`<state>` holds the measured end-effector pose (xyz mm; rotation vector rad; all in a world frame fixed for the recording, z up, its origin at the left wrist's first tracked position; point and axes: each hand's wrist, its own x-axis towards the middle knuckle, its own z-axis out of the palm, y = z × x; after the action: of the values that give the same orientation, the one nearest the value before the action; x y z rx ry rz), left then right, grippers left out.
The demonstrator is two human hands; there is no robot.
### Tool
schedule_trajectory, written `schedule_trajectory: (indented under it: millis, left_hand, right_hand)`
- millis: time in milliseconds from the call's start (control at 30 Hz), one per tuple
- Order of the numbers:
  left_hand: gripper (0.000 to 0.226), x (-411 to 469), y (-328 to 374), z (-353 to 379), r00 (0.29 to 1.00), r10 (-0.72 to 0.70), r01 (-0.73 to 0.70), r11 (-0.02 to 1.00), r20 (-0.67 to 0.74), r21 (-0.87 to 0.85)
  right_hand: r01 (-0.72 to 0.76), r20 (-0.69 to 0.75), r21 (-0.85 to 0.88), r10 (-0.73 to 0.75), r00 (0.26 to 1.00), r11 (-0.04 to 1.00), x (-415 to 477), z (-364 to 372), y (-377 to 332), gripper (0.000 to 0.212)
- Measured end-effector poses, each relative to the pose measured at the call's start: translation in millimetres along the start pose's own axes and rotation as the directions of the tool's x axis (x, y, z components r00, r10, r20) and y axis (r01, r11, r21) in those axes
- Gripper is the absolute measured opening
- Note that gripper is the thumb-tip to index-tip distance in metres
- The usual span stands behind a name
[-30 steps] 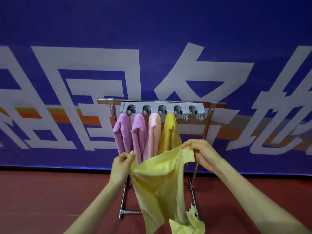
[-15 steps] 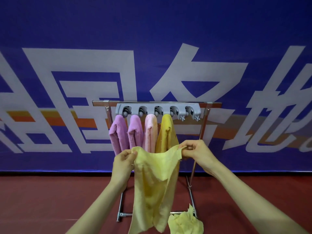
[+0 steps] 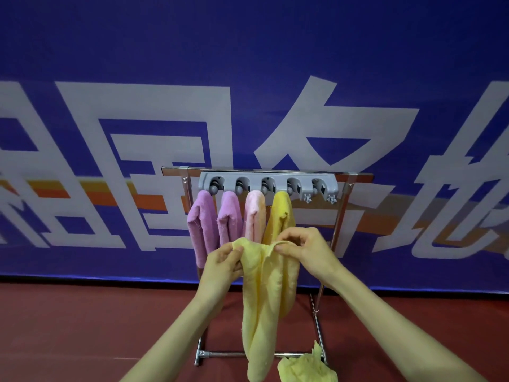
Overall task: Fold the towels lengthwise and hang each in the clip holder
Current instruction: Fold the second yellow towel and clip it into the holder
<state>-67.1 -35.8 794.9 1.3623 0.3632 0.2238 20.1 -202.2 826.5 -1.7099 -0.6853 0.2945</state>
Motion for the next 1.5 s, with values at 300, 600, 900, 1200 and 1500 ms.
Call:
schedule_trajectory:
  millis: [300, 600, 900, 1200, 1500]
  left_hand:
    - [0.025, -5, 10, 15, 0.996, 0.021, -0.018, 0.999, 0.088, -0.032]
    - [0.029, -9, 13, 19, 0.989, 0.033, -0.025, 0.998, 0.146, -0.057]
    - [0.026, -9, 16, 9, 0.982, 0.071, -0.078, 0.996, 0.176, 0.031]
    - [0.028, 2, 34, -23, 0.965, 0.259, -0.252, 0.865, 0.044, 0.434]
    - [0.027, -5, 36, -27, 0.923, 0.367, -0.358, 0.699, 0.120, 0.619]
  right_hand:
    - [-0.015, 0.025, 0.029, 0.014, 1.000, 0.999, 8, 21, -2, 0.006]
    - [-0.055, -0.048, 0.030, 0.056, 0.997, 0.998, 11, 26, -2, 0.024]
    - [-0.069, -0.068, -0.064, 0.065, 0.996, 0.996, 11, 29, -7, 0.022]
    - [-0.148, 0.152, -0.397, 0.224, 0.963, 0.906, 0, 4, 7, 0.038]
    - [-0.058, 0.008, -0.573, 0.077, 0.997, 0.818, 4, -6, 4, 0.015]
